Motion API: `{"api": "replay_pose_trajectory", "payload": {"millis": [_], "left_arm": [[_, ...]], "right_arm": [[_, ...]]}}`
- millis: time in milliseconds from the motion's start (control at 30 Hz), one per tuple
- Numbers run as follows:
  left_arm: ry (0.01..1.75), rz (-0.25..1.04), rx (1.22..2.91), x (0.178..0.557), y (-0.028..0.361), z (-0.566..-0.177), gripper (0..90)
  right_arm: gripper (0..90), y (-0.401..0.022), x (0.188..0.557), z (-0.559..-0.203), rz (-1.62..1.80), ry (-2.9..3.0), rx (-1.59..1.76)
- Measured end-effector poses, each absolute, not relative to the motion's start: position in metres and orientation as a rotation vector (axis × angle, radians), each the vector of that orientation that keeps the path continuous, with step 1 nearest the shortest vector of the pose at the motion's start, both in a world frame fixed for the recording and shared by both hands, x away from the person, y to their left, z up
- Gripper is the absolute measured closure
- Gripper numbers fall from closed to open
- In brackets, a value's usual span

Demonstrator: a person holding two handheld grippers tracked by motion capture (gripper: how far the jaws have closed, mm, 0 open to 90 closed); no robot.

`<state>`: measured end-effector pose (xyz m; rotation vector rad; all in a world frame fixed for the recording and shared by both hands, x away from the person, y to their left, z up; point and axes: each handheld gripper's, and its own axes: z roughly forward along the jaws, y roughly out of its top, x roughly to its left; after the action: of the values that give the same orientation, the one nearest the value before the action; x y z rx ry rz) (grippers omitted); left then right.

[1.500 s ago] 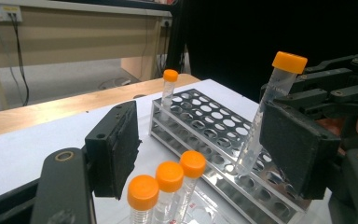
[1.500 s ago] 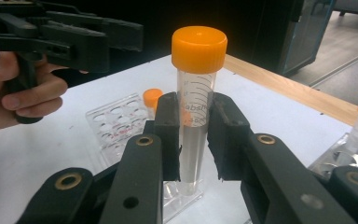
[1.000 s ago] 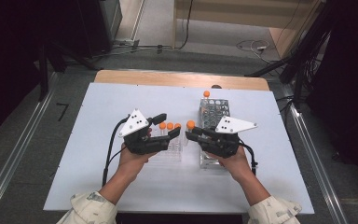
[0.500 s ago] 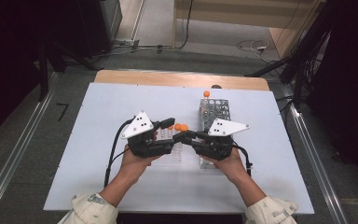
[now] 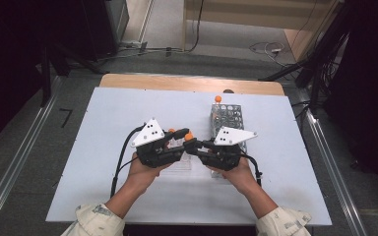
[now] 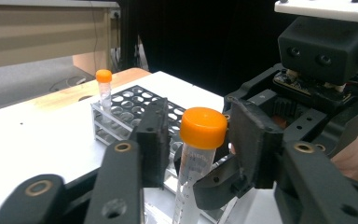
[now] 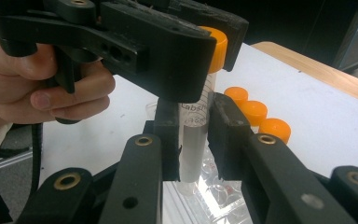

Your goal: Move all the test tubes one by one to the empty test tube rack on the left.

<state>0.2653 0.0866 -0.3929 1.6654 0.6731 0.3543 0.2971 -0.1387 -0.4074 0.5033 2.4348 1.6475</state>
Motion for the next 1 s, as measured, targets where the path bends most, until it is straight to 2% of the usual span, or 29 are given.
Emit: {"api": "replay_pose_trajectory", "payload": {"millis": [167,467,700,833,1000], "left_arm": [[0.668,0.356,1.673,0.265,0.087,-0.393,67.9],[0.674,0.356,1.675,0.265,0.088,-0.393,69.2],[0.684,0.365,1.669,0.267,0.092,-0.392,69.7],[0.691,0.372,1.656,0.268,0.095,-0.391,69.8],[0.696,0.379,1.651,0.268,0.098,-0.389,69.8]], "right_arm": [[71.9,-0.139,0.297,-0.408,1.648,2.436,0.504],[70.9,-0.138,0.297,-0.408,1.651,2.436,0.506],[51.6,-0.137,0.298,-0.408,1.657,2.444,0.511],[47.2,-0.138,0.299,-0.408,1.663,2.441,0.524],[46.1,-0.140,0.299,-0.407,1.667,2.437,0.538]]}}
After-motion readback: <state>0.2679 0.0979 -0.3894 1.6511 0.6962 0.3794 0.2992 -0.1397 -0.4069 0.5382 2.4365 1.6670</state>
